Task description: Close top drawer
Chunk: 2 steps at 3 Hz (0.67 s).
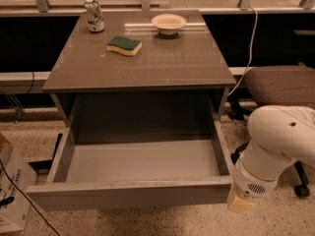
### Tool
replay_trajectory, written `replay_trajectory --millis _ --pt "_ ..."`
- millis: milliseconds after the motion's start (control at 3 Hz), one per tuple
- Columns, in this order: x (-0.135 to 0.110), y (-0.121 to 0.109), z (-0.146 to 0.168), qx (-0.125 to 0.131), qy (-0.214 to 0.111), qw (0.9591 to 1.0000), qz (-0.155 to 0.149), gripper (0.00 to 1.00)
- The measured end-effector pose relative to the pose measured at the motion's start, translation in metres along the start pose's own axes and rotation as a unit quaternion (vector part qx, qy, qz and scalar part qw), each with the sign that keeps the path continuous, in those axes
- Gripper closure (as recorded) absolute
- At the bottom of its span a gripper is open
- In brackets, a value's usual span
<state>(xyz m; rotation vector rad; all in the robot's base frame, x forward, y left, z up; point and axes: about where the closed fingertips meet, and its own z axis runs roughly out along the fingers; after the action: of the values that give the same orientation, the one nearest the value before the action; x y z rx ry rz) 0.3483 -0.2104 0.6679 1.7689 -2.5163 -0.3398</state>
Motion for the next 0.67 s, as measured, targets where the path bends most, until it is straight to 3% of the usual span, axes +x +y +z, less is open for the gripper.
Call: replay_trajectory --millis 333,667 --pt "0.0 0.0 0.0 0.0 0.0 1.0 0.0 1.0" --pt "-0.0056 -0.0049 0.0018 0.013 -0.021 0.9996 0.016 1.0"
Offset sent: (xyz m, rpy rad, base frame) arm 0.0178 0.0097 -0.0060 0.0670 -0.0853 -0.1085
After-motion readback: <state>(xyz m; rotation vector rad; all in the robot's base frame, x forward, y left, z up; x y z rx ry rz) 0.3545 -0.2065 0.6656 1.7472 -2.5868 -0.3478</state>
